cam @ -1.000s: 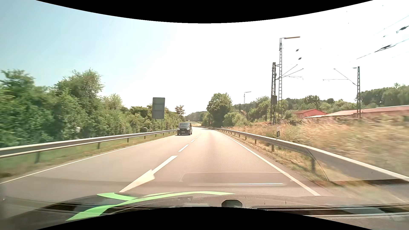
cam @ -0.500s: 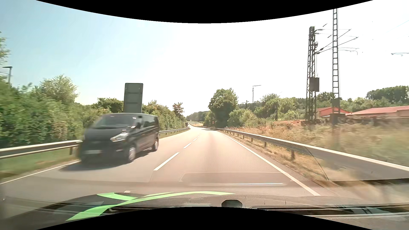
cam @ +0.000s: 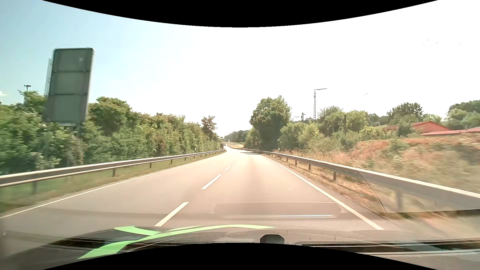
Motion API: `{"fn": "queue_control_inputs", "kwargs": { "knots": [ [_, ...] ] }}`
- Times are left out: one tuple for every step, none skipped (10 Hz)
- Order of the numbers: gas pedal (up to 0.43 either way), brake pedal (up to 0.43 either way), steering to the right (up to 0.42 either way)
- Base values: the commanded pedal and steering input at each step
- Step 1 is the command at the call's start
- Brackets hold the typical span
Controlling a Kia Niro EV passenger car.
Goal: Follow the waypoints while adhering to traffic rules and regulations
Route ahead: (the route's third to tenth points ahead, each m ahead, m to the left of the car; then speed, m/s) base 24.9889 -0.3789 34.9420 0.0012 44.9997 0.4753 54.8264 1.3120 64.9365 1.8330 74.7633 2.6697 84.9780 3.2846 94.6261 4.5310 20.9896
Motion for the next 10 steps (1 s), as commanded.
{"fn": "queue_control_inputs", "kwargs": {
  "knots": [
    [0.209, 0.0, -0.014],
    [0.209, 0.0, -0.014],
    [0.22, 0.0, -0.013],
    [0.22, 0.0, -0.01],
    [0.228, 0.0, -0.008],
    [0.228, 0.0, -0.005],
    [0.228, 0.0, -0.005],
    [0.228, 0.0, -0.005],
    [0.22, 0.0, -0.004],
    [0.209, 0.0, -0.005]
  ]
}}
